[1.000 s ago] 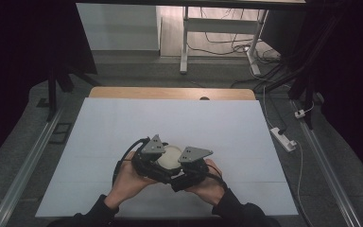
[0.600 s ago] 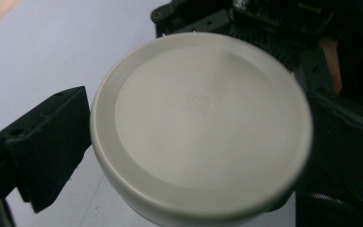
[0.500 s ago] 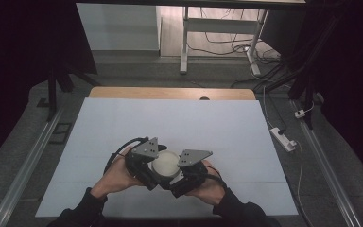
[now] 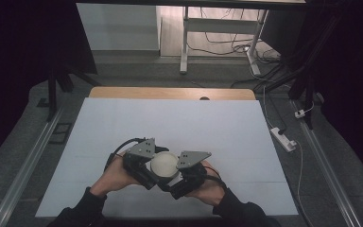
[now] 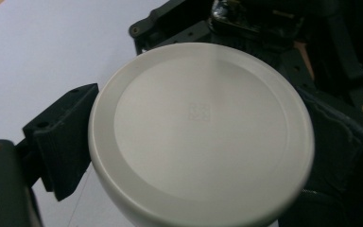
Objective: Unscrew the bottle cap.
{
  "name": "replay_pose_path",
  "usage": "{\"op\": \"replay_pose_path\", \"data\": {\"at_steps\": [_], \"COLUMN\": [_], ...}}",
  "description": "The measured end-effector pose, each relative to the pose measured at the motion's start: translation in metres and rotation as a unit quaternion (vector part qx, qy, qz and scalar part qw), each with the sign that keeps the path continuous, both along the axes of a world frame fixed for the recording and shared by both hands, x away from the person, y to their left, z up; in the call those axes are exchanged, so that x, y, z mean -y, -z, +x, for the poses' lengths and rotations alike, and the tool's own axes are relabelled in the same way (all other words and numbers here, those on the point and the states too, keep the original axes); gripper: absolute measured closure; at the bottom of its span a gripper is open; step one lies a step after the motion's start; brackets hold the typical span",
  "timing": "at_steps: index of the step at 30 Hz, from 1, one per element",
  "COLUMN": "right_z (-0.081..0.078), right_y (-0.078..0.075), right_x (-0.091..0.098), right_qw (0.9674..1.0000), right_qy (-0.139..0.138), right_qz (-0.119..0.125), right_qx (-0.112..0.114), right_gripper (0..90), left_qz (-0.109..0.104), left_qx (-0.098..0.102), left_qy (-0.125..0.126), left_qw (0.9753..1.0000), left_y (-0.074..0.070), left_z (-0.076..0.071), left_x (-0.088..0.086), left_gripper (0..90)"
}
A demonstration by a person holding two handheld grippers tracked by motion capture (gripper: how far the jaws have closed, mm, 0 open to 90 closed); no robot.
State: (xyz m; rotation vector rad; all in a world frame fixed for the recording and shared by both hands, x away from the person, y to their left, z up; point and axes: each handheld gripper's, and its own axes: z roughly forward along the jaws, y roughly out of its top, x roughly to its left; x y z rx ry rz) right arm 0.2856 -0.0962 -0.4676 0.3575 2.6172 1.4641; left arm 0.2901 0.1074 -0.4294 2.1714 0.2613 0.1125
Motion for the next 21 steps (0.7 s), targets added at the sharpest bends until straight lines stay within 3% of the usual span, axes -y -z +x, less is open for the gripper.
{"op": "replay_pose_path", "data": {"at_steps": [5,11,14,21], "right_z": [0.003,0.006,0.007,0.007], "right_y": [0.002,0.004,0.005,0.006], "right_x": [0.0,0.001,0.001,0.0], "right_qw": [0.9994,0.9974,0.9969,0.997], "right_qy": [0.033,0.071,0.077,0.075], "right_qz": [-0.009,-0.013,-0.014,-0.016], "right_qx": [0.002,0.005,0.007,0.006], "right_gripper": [6.6,6.6,6.6,6.6], "left_qz": [0.009,0.022,0.025,0.011], "left_qx": [-0.006,-0.001,0.004,0.004], "left_qy": [-0.057,-0.128,-0.138,-0.14], "left_qw": [0.9983,0.9915,0.9901,0.99], "left_y": [0.001,0.0,0.0,-0.006], "left_z": [-0.001,-0.005,-0.007,-0.008], "left_x": [0.008,0.02,0.023,0.019], "left_gripper": [7.8,7.9,7.9,7.9]}}
